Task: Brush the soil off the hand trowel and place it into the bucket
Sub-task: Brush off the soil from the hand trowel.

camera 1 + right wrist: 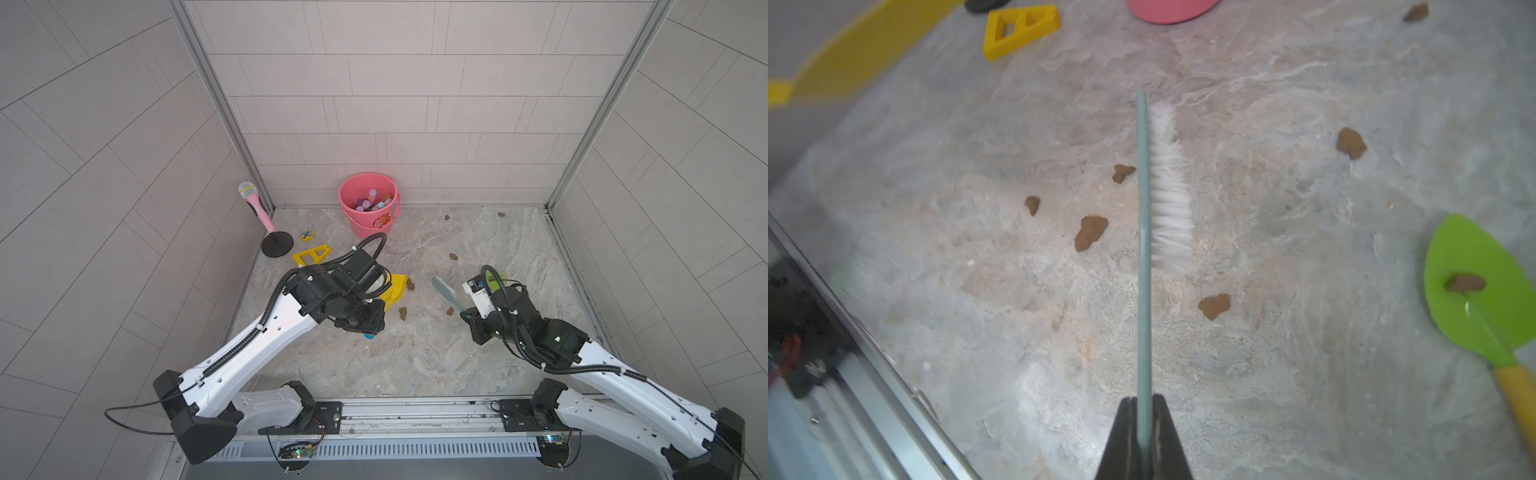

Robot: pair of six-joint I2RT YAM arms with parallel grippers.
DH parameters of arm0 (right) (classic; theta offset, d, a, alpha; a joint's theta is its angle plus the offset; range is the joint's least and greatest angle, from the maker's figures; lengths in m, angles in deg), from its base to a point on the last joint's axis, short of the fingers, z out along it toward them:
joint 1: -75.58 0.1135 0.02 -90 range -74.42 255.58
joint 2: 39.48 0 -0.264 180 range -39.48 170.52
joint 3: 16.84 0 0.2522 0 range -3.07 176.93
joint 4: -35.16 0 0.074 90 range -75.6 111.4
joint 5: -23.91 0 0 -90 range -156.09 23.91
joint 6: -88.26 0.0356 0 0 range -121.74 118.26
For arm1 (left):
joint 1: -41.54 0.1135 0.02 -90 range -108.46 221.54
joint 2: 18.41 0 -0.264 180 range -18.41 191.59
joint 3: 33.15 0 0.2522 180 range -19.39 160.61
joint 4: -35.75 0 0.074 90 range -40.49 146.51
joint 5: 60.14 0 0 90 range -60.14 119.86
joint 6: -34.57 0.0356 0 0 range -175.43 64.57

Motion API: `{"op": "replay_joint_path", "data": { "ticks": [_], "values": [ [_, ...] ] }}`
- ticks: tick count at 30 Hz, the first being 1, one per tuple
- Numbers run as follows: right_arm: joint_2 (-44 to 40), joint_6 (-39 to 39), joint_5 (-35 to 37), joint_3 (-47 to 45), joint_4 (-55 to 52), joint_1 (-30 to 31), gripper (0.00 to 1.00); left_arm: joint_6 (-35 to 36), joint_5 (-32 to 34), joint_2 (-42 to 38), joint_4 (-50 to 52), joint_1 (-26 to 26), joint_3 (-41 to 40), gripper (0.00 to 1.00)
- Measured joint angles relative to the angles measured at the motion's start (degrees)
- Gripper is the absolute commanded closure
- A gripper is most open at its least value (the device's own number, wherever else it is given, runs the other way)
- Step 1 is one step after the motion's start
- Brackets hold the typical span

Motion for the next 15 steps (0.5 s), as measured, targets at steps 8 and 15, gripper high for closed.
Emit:
{"op": "replay_joint_path", "data": {
  "ticks": [8, 15],
  "values": [
    [7.9, -28.3, 16.0, 1.2, 3.9, 17.7, 1.0, 0.5, -5.1, 3.5, 5.1, 0.3, 0.3, 1.0],
    [11.4, -49.9, 22.0, 1.9, 8.5, 26.0, 1.0, 0.5, -5.9, 3.4, 5.3, 0.3, -1.6, 1.0]
  ]
}}
